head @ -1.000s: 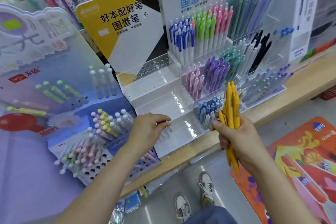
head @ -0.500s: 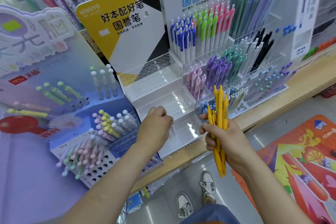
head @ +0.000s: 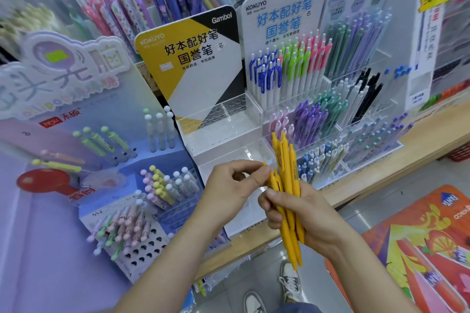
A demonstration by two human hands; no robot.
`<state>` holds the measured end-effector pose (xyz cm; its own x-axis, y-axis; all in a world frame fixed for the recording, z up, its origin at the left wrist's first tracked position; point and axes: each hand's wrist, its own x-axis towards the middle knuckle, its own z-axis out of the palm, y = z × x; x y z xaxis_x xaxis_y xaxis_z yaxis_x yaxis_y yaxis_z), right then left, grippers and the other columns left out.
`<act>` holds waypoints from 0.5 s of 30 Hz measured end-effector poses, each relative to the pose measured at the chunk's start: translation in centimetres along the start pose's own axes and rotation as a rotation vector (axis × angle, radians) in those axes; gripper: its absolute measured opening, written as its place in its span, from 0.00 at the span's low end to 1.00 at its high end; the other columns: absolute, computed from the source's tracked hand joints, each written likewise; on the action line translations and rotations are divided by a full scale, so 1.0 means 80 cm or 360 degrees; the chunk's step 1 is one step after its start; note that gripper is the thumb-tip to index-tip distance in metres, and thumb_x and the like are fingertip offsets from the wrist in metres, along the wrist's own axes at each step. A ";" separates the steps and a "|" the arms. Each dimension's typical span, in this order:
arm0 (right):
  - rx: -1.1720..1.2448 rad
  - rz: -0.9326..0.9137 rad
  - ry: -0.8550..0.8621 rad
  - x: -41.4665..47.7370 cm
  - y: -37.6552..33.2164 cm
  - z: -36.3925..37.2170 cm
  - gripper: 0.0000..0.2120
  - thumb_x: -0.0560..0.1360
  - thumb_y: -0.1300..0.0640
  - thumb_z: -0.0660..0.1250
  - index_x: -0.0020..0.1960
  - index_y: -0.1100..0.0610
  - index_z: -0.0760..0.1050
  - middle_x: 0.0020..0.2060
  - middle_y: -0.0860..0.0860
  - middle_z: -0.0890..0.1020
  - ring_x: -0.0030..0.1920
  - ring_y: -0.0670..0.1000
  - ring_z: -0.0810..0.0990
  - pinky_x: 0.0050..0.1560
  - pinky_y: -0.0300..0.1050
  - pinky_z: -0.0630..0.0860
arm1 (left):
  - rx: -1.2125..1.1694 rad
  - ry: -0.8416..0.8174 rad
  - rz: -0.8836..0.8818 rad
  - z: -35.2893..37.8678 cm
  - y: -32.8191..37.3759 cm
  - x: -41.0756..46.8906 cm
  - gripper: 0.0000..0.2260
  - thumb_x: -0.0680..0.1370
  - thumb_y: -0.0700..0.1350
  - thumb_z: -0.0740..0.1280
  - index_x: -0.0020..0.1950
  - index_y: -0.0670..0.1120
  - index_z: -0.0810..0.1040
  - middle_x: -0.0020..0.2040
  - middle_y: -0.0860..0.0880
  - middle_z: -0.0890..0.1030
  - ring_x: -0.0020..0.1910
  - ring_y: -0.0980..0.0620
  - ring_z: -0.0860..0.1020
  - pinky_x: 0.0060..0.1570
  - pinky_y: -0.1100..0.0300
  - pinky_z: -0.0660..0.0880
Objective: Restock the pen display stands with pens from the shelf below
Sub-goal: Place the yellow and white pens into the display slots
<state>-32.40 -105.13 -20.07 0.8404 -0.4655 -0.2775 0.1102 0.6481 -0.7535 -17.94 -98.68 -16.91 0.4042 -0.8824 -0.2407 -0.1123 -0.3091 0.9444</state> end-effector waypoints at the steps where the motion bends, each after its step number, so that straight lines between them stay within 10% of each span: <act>1: -0.0048 -0.0004 -0.0027 0.001 -0.001 0.004 0.02 0.73 0.61 0.67 0.43 0.58 0.79 0.35 0.58 0.76 0.28 0.49 0.72 0.31 0.41 0.71 | -0.0027 -0.0012 0.0010 -0.001 0.004 -0.002 0.10 0.68 0.58 0.72 0.43 0.53 0.85 0.38 0.50 0.81 0.38 0.51 0.73 0.40 0.57 0.71; 10: -0.0296 0.0114 -0.0046 0.009 -0.021 0.022 0.16 0.72 0.54 0.69 0.56 0.62 0.74 0.38 0.60 0.80 0.31 0.56 0.78 0.31 0.45 0.75 | -0.0486 0.0362 0.0089 -0.045 0.028 -0.012 0.06 0.69 0.46 0.73 0.42 0.44 0.84 0.30 0.47 0.78 0.31 0.53 0.73 0.32 0.63 0.73; 15: -0.0596 -0.0123 0.0108 0.021 -0.025 0.034 0.05 0.76 0.57 0.68 0.48 0.58 0.76 0.37 0.57 0.80 0.30 0.53 0.75 0.29 0.42 0.69 | -0.0326 0.0514 0.0219 -0.069 0.052 -0.019 0.08 0.71 0.38 0.74 0.48 0.46 0.84 0.36 0.45 0.83 0.36 0.51 0.81 0.40 0.63 0.78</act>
<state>-29.74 -105.60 -17.39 0.7989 -0.5513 -0.2406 -0.0398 0.3506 -0.9357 -14.03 -96.70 -11.42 0.6662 -0.7436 -0.0568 -0.0152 -0.0896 0.9959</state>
